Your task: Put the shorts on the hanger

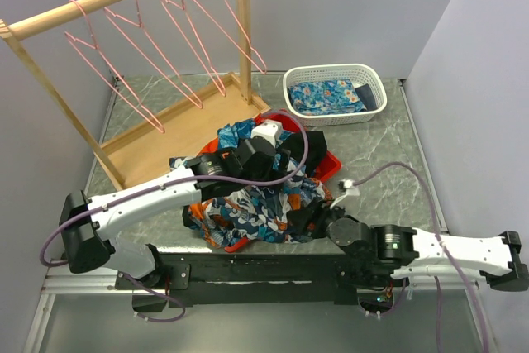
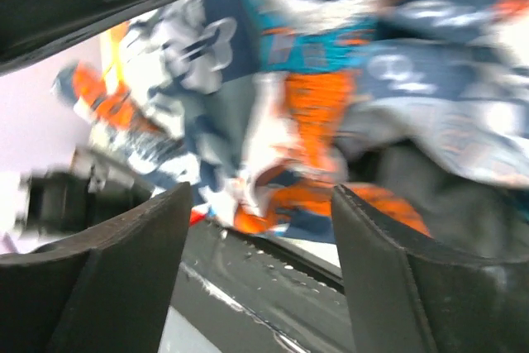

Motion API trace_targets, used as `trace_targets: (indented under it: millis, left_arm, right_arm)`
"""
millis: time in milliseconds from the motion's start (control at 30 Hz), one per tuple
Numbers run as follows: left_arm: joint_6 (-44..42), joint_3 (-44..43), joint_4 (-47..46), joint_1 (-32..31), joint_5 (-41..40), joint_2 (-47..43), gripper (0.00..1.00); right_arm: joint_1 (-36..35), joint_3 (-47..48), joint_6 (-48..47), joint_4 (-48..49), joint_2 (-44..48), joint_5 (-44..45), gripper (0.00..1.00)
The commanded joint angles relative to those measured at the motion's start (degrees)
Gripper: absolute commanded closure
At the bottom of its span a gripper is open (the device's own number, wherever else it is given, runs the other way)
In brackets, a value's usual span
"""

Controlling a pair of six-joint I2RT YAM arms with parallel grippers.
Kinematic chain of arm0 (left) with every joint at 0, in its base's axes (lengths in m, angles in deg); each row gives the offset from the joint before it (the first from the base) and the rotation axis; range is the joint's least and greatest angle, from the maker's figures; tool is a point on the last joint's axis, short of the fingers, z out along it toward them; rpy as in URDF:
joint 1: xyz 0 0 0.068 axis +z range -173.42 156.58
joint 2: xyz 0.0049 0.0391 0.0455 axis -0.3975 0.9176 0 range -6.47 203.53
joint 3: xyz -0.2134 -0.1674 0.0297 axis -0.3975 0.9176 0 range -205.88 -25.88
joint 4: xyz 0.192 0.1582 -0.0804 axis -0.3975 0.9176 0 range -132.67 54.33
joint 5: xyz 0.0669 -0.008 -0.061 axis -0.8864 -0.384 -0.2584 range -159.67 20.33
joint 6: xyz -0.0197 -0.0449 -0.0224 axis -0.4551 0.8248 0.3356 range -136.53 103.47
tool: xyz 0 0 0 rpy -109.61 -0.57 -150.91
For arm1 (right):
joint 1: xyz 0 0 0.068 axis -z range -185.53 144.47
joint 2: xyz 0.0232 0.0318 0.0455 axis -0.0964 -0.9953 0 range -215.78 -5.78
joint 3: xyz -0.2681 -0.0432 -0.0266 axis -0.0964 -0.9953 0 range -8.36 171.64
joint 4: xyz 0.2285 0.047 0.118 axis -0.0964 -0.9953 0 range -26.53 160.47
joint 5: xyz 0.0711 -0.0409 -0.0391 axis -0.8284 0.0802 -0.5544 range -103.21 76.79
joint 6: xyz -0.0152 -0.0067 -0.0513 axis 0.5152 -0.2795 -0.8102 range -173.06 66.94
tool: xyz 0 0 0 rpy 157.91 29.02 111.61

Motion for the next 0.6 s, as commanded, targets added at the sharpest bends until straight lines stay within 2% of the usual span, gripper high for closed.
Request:
trace_targets:
  millis: [0,67,200,300,467,567]
  left_arm:
    - [-1.5,-4.64,-0.35,-0.77,-0.56,-0.93,0.11]
    - [-1.85,-5.97,0.09,-1.3,-0.29,0.04,0.13]
    - [-3.26,-11.93,2.29,-2.35,-1.17,5.56,0.17]
    - [-4.49,-17.11,4.83,-2.79,-2.92,10.65,0.21]
    - [-7.03,-27.05,11.06,-4.37,-9.23,20.41,0.25]
    - [-8.53,-33.98,14.4,-5.43,-12.4,25.42,0.26]
  right_arm:
    - [-0.18,6.13,16.0,-25.05,3.75,13.03,0.23]
    - [0.09,7.54,24.09,-33.47,3.49,14.8,0.2]
    - [1.93,7.37,30.87,-40.28,2.87,14.38,0.18]
    - [5.0,4.66,29.83,-38.01,4.53,10.78,0.18]
    - [15.62,-0.27,20.0,-28.18,7.53,1.73,0.22]
    - [18.36,-2.65,17.26,-25.61,7.8,-1.45,0.23]
